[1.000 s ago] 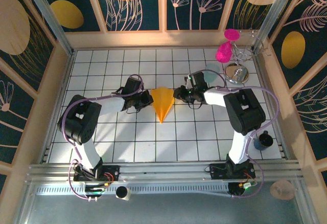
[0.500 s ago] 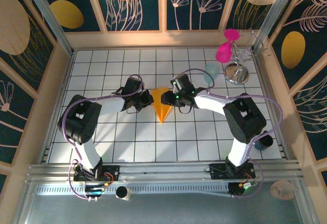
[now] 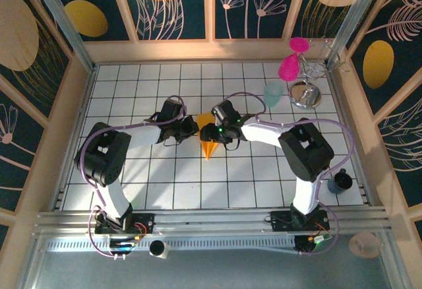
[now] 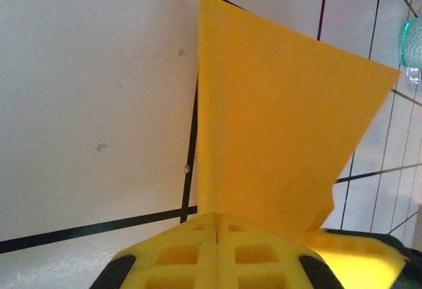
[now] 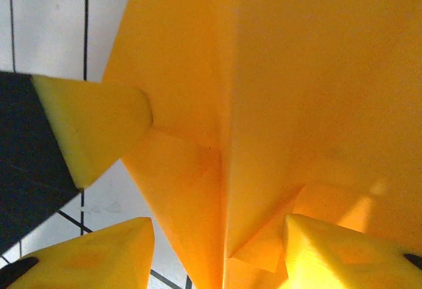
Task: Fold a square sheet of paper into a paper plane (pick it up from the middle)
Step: Turn over a paper plane at the center of the table.
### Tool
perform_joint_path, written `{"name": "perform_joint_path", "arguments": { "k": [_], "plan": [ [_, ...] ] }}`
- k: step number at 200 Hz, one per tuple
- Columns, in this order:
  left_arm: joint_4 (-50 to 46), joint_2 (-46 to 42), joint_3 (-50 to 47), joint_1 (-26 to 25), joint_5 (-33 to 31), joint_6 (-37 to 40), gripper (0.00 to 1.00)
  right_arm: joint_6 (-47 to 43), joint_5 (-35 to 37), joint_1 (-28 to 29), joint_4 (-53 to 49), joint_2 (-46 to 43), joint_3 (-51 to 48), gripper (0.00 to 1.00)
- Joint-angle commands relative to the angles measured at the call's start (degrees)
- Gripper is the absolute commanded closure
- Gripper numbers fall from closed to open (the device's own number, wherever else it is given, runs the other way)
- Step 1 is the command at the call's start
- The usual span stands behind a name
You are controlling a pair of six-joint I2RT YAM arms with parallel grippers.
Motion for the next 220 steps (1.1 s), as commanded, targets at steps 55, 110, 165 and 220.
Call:
{"name": "perform_joint_path", "arguments": {
  "k": [55,110,165,220],
  "plan": [
    [0.94,0.66,-0.46,-0.19,1.38,-0.88,0.99,2.55,8.46,0.83,-3.39,-2.03,1.92,0.45],
    [1.03,0.84,-0.36,-0.20,1.37,-0.88,0.99,3.70,11.91,1.24,-5.58,-2.99,1.67,0.42],
    [1.12,0.73,-0.55,-0.20,1.55,-0.79,0.99,2.57,7.69,1.46,-3.70,-1.92,1.41,0.36],
    [1.56,0.74,-0.67,-0.20,2.09,-1.14,0.99,0.11,6.31,3.35,-4.83,0.32,4.17,0.46]
  ]
}}
